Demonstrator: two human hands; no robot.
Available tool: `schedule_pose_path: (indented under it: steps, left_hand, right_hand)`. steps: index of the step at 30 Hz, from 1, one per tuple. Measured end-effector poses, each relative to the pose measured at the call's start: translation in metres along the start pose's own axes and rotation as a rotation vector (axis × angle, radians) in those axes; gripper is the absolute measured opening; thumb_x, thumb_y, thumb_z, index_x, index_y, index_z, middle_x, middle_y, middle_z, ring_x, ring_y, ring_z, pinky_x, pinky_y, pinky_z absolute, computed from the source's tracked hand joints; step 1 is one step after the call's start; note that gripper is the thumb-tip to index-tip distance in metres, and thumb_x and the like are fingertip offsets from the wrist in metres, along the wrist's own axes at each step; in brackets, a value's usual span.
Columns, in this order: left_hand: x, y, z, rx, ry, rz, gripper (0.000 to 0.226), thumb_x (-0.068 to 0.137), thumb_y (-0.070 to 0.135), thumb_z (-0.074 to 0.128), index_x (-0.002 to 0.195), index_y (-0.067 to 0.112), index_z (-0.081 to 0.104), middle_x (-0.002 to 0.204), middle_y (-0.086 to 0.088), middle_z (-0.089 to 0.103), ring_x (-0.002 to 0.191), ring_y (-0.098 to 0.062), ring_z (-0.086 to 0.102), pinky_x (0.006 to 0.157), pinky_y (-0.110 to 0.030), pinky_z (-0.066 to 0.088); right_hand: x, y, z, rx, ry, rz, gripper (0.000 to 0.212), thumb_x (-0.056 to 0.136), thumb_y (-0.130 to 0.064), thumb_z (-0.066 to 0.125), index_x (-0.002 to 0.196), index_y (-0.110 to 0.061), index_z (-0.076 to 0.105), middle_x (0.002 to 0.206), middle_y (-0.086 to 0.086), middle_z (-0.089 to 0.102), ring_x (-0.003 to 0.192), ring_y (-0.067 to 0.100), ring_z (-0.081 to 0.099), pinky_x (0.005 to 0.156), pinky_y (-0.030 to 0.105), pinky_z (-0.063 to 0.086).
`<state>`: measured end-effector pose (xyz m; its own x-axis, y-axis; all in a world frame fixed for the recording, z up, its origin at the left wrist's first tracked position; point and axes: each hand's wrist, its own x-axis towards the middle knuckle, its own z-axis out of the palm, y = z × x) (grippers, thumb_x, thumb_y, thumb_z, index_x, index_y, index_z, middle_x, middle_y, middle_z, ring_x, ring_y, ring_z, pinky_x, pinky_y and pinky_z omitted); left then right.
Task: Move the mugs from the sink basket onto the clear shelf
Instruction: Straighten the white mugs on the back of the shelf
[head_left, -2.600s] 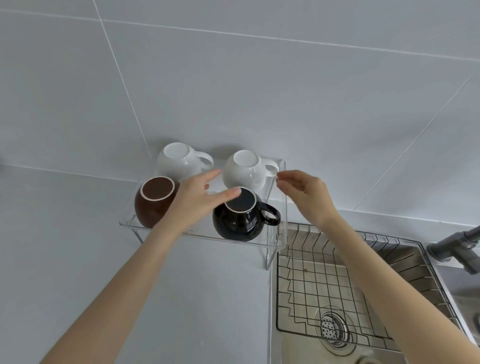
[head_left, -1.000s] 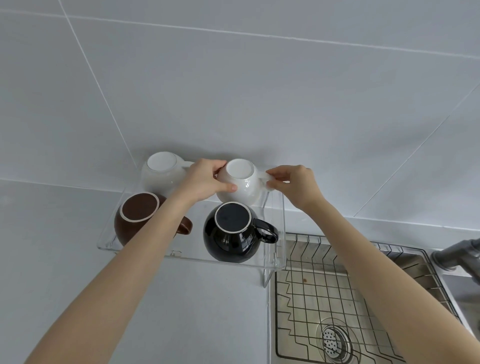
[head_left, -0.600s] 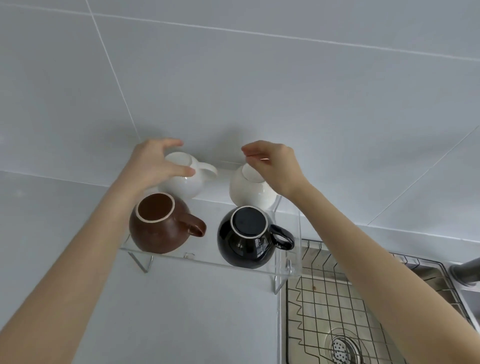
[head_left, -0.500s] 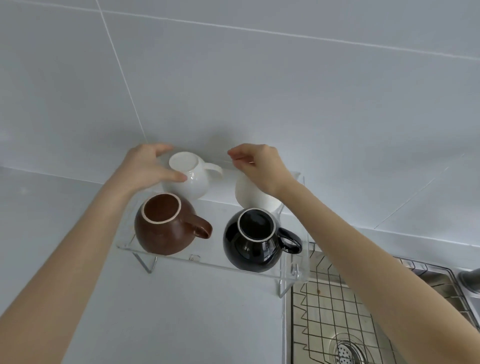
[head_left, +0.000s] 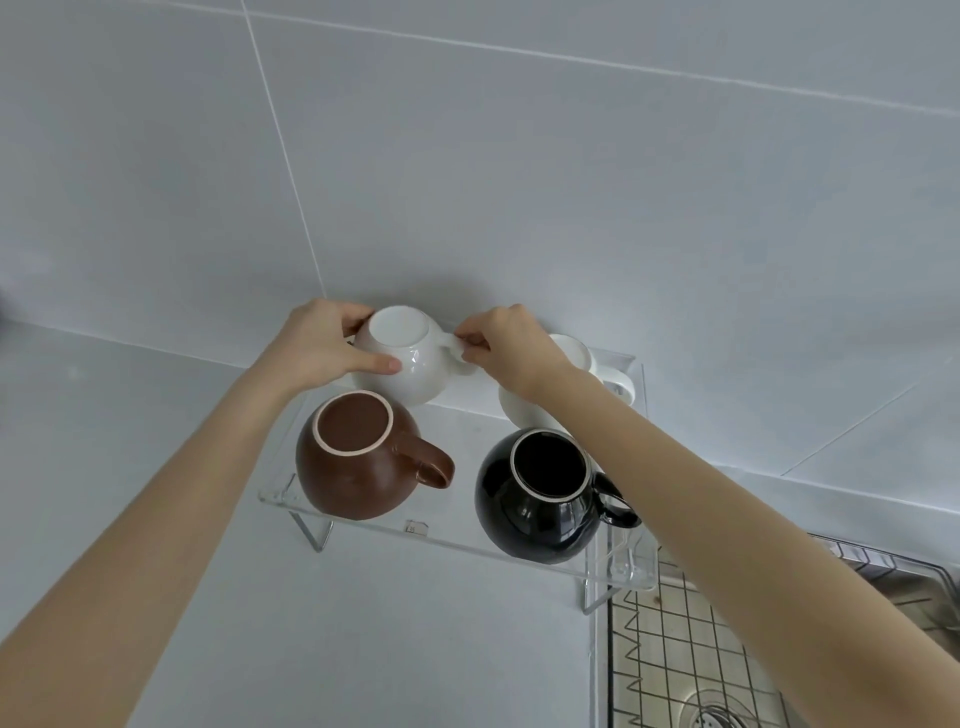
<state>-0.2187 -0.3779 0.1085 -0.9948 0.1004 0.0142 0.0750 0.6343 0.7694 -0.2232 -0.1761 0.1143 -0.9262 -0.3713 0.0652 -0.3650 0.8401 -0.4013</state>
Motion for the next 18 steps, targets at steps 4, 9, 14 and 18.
schedule_pose_path:
  steps: [4,9,14,18]
  left_hand:
    - [0.003,0.001,-0.002,-0.042,-0.048,-0.002,0.052,0.057,0.008,0.082,0.105,0.015,0.065,0.098,0.000,0.065,0.097,-0.015,0.059,0.087,-0.026,0.040]
    - [0.006,-0.001,-0.005,-0.065,-0.099,0.005,0.048,0.057,0.007,0.082,0.102,0.017,0.066,0.100,-0.002,0.068,0.099,-0.015,0.061,0.095,-0.028,0.042]
    - [0.010,-0.004,-0.011,-0.106,-0.167,0.005,0.053,0.060,0.002,0.080,0.108,0.015,0.064,0.099,0.003,0.067,0.093,-0.005,0.061,0.083,-0.010,0.044]
    - [0.012,-0.004,-0.013,-0.103,-0.186,0.020,0.054,0.061,0.002,0.079,0.110,0.016,0.063,0.098,0.005,0.067,0.090,0.001,0.059,0.074,0.003,0.042]
  right_hand:
    - [-0.003,0.000,0.000,-0.001,0.002,0.009,0.019,0.083,-0.004,0.050,0.094,0.001,0.065,0.089,0.024,0.069,0.085,0.040,0.057,0.078,0.047,0.047]
    - [-0.004,-0.001,0.002,0.004,0.015,0.016,0.018,0.082,-0.004,0.052,0.093,0.002,0.065,0.090,0.024,0.069,0.086,0.040,0.057,0.078,0.046,0.048]
    - [-0.004,-0.004,0.006,-0.002,0.015,0.017,0.012,0.081,-0.003,0.051,0.080,0.003,0.062,0.073,0.022,0.059,0.069,0.033,0.046,0.063,0.038,0.041]
    - [-0.002,-0.002,0.006,0.000,0.022,0.000,0.014,0.081,-0.004,0.053,0.086,0.004,0.064,0.083,0.025,0.067,0.076,0.038,0.052,0.072,0.044,0.048]
